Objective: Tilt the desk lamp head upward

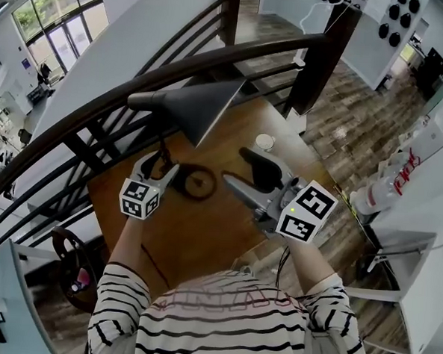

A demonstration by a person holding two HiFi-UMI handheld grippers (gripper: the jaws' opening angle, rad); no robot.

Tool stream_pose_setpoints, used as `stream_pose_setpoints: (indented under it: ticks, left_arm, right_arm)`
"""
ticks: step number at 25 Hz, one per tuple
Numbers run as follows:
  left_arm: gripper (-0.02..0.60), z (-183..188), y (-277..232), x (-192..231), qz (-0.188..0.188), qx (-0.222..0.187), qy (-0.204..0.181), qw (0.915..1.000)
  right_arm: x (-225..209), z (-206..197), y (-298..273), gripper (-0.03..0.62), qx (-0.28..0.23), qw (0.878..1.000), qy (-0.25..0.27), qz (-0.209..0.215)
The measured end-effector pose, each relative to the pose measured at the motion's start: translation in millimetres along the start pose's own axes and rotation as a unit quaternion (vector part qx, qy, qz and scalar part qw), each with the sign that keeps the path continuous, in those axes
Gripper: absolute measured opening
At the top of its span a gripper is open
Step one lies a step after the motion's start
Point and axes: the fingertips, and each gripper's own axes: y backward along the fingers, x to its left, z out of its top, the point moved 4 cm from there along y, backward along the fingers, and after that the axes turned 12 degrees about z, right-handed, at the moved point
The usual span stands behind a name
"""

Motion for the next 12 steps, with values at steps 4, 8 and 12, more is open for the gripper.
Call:
stream_pose_setpoints:
  ticks: [4, 8, 12]
  left_arm:
    - [0.259, 18.5, 26.7, -19.0, 0.011, -0.039, 0.001, 0.9992]
    - [0.244, 33.7, 50.1, -39.2, 0.032, -0.076, 0.008, 0.9966]
    - [0.209, 44.2, 66.9, -65.7, 0.04, -0.093, 0.015, 0.9947]
  right_arm:
    - [-1.9, -27.7, 8.8, 0.255, -0.001, 1.0, -0.026, -0.004]
    - [-5.3, -50.4, 16.5, 0.242, 0.002, 0.999, -0.044, -0.013]
    - [-8.4, -64.6, 26.3, 0.228, 0.005, 0.998, -0.056, -0.018]
